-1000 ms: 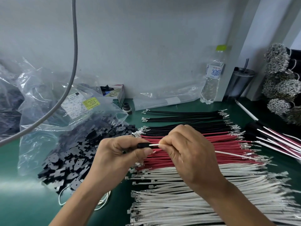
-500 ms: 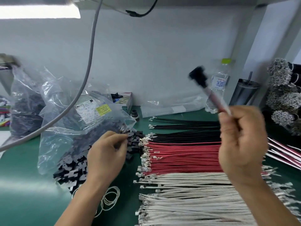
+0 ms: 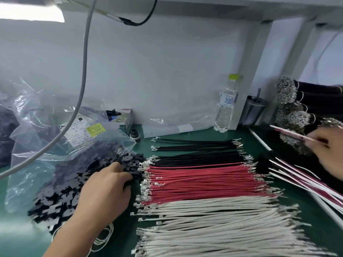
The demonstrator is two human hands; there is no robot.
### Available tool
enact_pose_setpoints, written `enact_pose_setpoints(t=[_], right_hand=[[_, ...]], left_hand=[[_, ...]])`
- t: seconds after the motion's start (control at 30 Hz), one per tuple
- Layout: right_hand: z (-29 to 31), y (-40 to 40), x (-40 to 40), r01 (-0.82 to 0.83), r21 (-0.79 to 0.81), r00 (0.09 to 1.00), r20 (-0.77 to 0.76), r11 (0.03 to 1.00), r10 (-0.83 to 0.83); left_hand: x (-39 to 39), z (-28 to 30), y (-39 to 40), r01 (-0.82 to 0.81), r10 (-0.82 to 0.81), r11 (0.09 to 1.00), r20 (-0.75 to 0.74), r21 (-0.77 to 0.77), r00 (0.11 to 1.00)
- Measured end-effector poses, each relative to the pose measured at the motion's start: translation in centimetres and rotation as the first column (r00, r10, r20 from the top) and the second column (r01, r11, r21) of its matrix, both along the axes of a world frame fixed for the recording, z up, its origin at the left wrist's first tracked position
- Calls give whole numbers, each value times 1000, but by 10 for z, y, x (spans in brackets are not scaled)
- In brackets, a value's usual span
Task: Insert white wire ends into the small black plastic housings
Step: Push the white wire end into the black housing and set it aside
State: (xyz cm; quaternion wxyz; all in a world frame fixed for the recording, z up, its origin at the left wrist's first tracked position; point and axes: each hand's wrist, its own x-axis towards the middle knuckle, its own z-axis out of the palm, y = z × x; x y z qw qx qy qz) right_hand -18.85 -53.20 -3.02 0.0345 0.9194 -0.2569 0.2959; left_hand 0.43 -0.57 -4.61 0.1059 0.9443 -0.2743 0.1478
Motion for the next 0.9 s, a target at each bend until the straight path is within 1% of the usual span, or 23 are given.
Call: enact_pose_setpoints(t=[0.03, 0.07, 0.13, 0.17, 0.2, 0.23, 0.27, 0.3, 0.33, 0.4, 0.43, 0.47, 0.5, 0.53, 0.57, 0.63, 0.7, 0.8, 0.9], right_hand=[[0, -1, -8, 95, 73, 995, -45, 993, -92], [-6, -7, -15, 177, 81, 975, -153, 981, -163], [-28, -6, -26, 236, 65, 944, -252, 970, -213], [-35, -6, -28, 279, 91, 937, -244, 956, -251], [-31, -4, -27, 277, 151, 933, -279, 949, -228], [-25, 5, -23, 267, 136, 941, -250, 954, -228], [-18, 22, -19, 271, 116, 950, -191, 956, -246], [-9, 42, -13, 242, 92, 967, -108, 966, -231], [0, 63, -6, 181, 56, 984, -14, 982, -180], [23, 120, 20, -2, 25, 997, 84, 1000, 0], [31, 151, 36, -144, 78, 984, 114, 986, 135], [36, 179, 54, -289, 165, 954, 135, 943, 269], [37, 203, 72, -407, 257, 913, 135, 876, 385], [37, 223, 90, -470, 343, 880, 103, 814, 464], [33, 239, 109, -494, 403, 855, 63, 771, 515], [23, 259, 140, -499, 457, 828, 3, 736, 560], [11, 267, 166, -467, 459, 833, -58, 756, 550], [0, 263, 190, -385, 475, 827, -202, 791, 524], [1, 260, 200, -357, 469, 810, -275, 808, 518]], left_hand=[[0, 0, 0, -5, 5, 1000, -10, 4, 1000], [0, -1, 0, -8, 8, 1000, -20, 2, 1000], [0, -1, -1, -17, 16, 1000, -35, -20, 999], [0, 0, -2, -26, 24, 999, -38, -33, 999], [0, 1, -3, -41, 39, 998, -35, -40, 999], [-1, 3, -3, -57, 56, 997, -25, -47, 998], [-2, 5, -4, -68, 68, 996, -11, -64, 998], [-2, 6, -4, -71, 72, 994, 2, -88, 997], [-2, 6, -5, -67, 70, 991, 17, -115, 997], [-1, 5, -6, -46, 57, 982, 57, -185, 997], [0, 4, -6, -30, 48, 975, 78, -222, 996], [0, 4, -6, -13, 39, 966, 97, -259, 995], [1, 3, -6, 0, 34, 955, 109, -295, 993], [1, 3, -5, 9, 31, 945, 116, -326, 993], [0, 2, -5, 17, 27, 936, 121, -350, 992], [-2, 2, -7, 38, 7, 923, 117, -383, 993], [-3, 0, -10, 66, -24, 914, 110, -400, 994], [-3, -5, -11, 93, -47, 904, 120, -417, 992], [-2, -6, -11, 105, -43, 891, 149, -442, 988]])
